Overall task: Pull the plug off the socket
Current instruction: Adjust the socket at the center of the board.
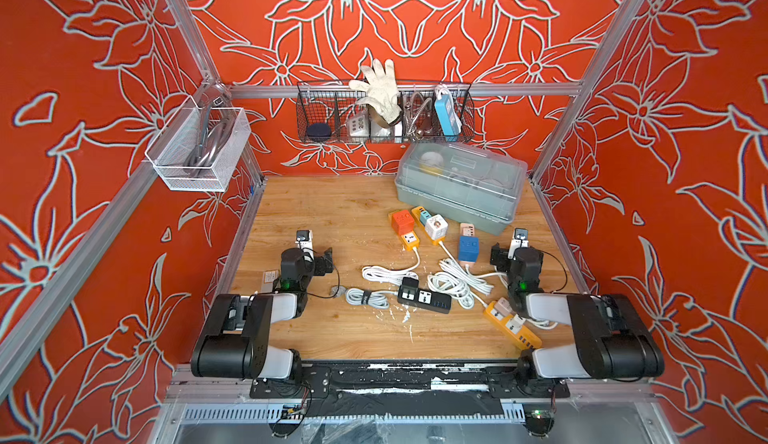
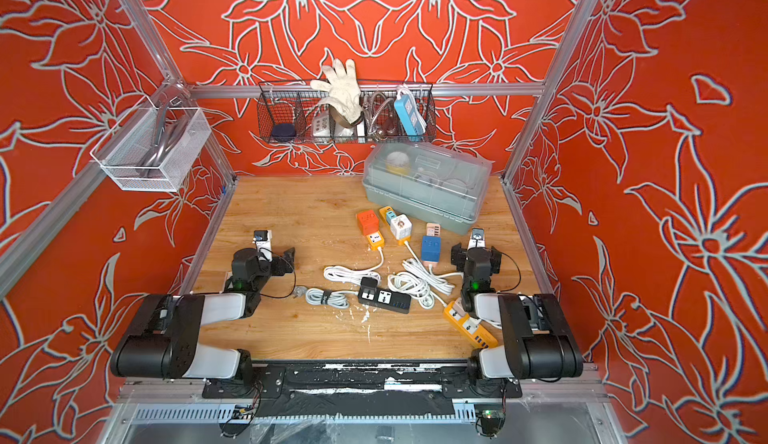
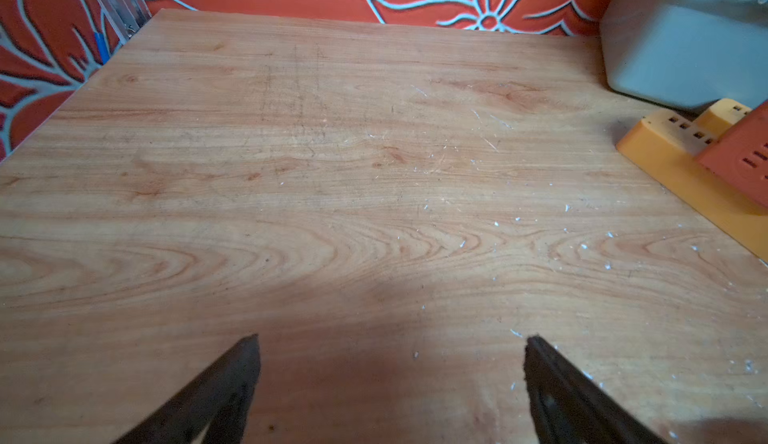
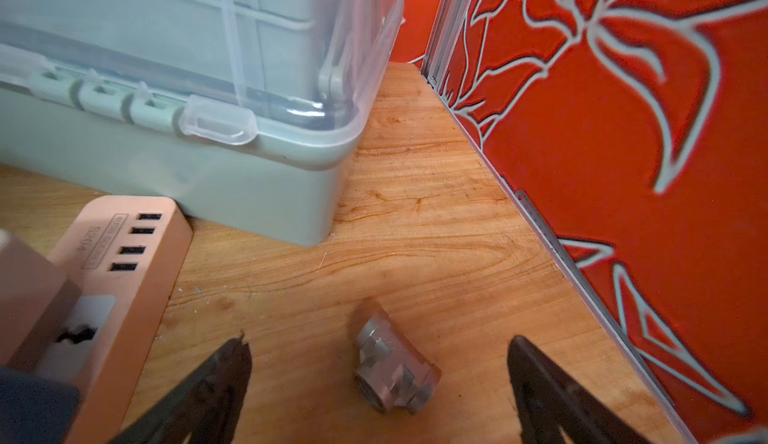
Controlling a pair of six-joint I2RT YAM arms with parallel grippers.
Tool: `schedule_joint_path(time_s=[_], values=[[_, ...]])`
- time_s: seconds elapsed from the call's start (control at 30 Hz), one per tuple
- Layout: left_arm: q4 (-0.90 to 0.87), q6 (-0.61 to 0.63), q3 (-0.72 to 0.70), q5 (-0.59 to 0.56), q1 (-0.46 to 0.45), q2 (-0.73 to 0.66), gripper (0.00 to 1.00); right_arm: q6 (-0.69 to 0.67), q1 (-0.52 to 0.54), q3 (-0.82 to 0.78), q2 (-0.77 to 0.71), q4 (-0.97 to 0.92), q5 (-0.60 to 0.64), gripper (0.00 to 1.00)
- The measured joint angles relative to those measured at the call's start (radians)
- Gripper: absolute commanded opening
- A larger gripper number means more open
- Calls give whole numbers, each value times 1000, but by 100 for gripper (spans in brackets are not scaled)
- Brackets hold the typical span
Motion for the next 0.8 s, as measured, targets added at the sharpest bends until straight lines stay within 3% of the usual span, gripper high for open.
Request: schedule_joint_path(time_s=[0.6, 0.8], values=[[-19, -15, 8, -26, 13, -4, 98, -1, 0, -2, -22, -11, -2, 100], [-449, -40, 302, -94, 11, -91, 98, 11, 0, 84, -423, -398, -15, 100]])
